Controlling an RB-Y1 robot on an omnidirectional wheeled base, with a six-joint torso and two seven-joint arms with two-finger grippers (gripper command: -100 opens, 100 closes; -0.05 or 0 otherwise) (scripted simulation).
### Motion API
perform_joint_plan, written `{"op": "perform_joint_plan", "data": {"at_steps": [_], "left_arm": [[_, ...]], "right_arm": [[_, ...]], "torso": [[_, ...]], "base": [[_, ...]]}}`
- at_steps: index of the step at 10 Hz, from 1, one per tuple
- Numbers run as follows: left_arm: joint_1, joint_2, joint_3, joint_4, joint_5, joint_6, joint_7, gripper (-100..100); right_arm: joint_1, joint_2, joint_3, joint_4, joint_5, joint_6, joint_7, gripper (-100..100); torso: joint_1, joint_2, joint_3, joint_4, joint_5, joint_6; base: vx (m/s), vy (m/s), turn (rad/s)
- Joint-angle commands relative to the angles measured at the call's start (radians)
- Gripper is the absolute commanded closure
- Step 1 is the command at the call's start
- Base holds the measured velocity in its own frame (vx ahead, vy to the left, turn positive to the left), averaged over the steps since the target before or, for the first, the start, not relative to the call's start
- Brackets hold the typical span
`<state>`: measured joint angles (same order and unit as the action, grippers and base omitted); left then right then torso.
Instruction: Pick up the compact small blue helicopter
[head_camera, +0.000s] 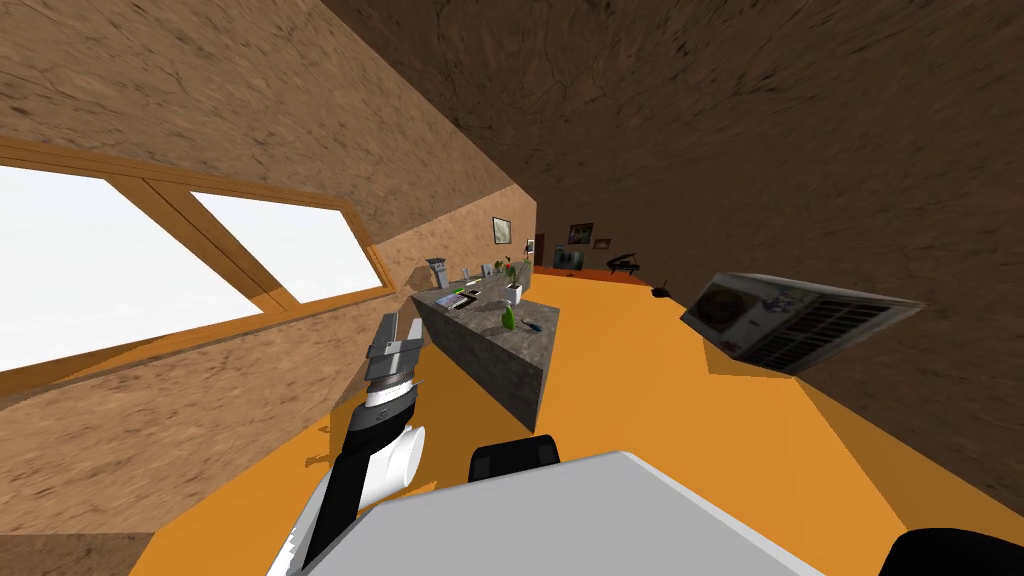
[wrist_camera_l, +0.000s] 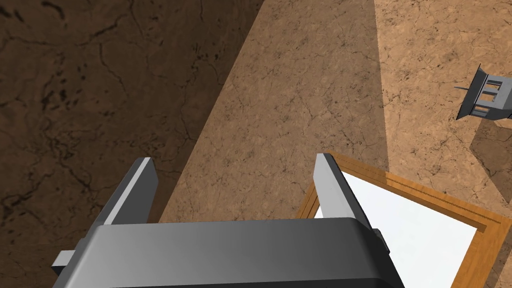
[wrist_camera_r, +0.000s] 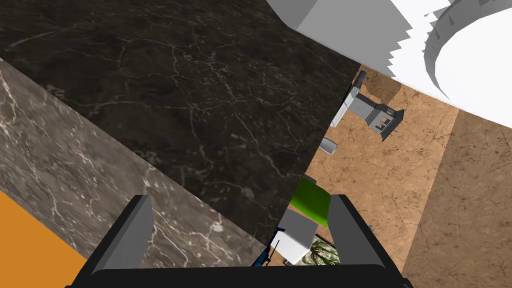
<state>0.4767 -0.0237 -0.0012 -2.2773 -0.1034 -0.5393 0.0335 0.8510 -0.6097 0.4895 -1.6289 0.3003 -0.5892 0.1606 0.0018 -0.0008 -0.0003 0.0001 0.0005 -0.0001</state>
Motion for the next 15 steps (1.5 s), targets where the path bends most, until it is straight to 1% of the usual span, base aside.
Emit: {"op": "perform_joint_plan", "data": {"at_steps": [1,2,3,4,5,6,7,8,9,10,11,12,13,14,15], "left_arm": [[0.0,0.0,0.0,0.0,0.0,0.0,0.0,0],[0.0,0.0,0.0,0.0,0.0,0.0,0.0,0],[0.0,0.0,0.0,0.0,0.0,0.0,0.0,0],[0.0,0.0,0.0,0.0,0.0,0.0,0.0,0],[0.0,0.0,0.0,0.0,0.0,0.0,0.0,0],[0.0,0.0,0.0,0.0,0.0,0.0,0.0,0],[0.0,0.0,0.0,0.0,0.0,0.0,0.0,0],[0.0,0.0,0.0,0.0,0.0,0.0,0.0,0],[0.0,0.0,0.0,0.0,0.0,0.0,0.0,0],[0.0,0.0,0.0,0.0,0.0,0.0,0.0,0],[0.0,0.0,0.0,0.0,0.0,0.0,0.0,0],[0.0,0.0,0.0,0.0,0.0,0.0,0.0,0],[0.0,0.0,0.0,0.0,0.0,0.0,0.0,0],[0.0,0.0,0.0,0.0,0.0,0.0,0.0,0],[0.0,0.0,0.0,0.0,0.0,0.0,0.0,0]], "right_arm": [[0.014,-0.05,0.028,0.05,0.021,-0.009,0.014,-100],[0.014,-0.052,0.028,0.059,0.021,-0.009,0.014,-100],[0.029,-0.098,0.053,0.105,0.04,-0.012,0.025,-100],[0.029,-0.107,0.053,0.105,0.04,-0.012,0.025,-100],[0.042,-0.152,0.076,0.139,0.057,-0.016,0.035,-100],[0.042,-0.163,0.076,0.151,0.057,-0.016,0.035,-100],[0.052,-0.219,0.098,0.173,0.073,-0.019,0.044,-100],[0.052,-0.219,0.098,0.195,0.073,-0.019,0.044,-100],[0.059,-0.261,0.118,0.225,0.087,-0.022,0.052,-100],[0.059,-0.277,0.118,0.239,0.087,-0.022,0.052,-100],[0.064,-0.314,0.135,0.28,0.1,-0.025,0.059,-100],[0.064,-0.335,0.135,0.28,0.1,-0.025,0.059,-100],[0.066,-0.372,0.151,0.317,0.111,-0.028,0.066,-100],[0.066,-0.393,0.151,0.32,0.111,-0.028,0.066,-100],[0.066,-0.425,0.165,0.359,0.12,-0.03,0.071,-100]], "torso": [[0.0,0.0,0.0,0.0,0.0,0.0],[0.001,-0.001,0.0,0.0,0.0,0.0],[0.001,-0.001,0.0,0.0,0.0,0.0],[0.003,-0.001,-0.001,0.0,0.001,0.0],[0.003,-0.002,-0.001,0.0,0.001,0.0],[0.003,-0.002,-0.001,-0.001,0.001,0.0],[0.002,-0.002,-0.001,0.0,0.001,0.0],[0.003,-0.002,-0.001,0.0,0.001,0.0],[0.002,-0.002,-0.001,0.0,0.001,0.0],[0.001,-0.001,-0.001,0.0,0.001,0.001],[0.0,0.0,0.0,0.0,0.0,0.0],[0.001,0.001,0.0,0.0,0.0,0.0],[0.002,0.0,0.0,0.0,0.001,0.0],[0.005,-0.005,-0.003,-0.001,0.001,-0.001],[0.005,-0.006,-0.003,-0.001,0.001,0.0]], "base": [[0.025,0.055,0.076],[0.025,0.057,0.039],[0.04,0.084,0.079],[0.04,0.075,0.042],[0.054,0.09,0.1],[0.039,0.068,0.033],[0.041,0.072,0.101],[0.034,0.066,0.043],[0.029,0.053,-0.034],[0.007,0.021,-0.036],[-0.002,0.058,0.078],[0.019,0.074,0.156],[0.101,0.124,0.254],[0.104,0.112,0.048],[0.099,0.105,0.045]]}}
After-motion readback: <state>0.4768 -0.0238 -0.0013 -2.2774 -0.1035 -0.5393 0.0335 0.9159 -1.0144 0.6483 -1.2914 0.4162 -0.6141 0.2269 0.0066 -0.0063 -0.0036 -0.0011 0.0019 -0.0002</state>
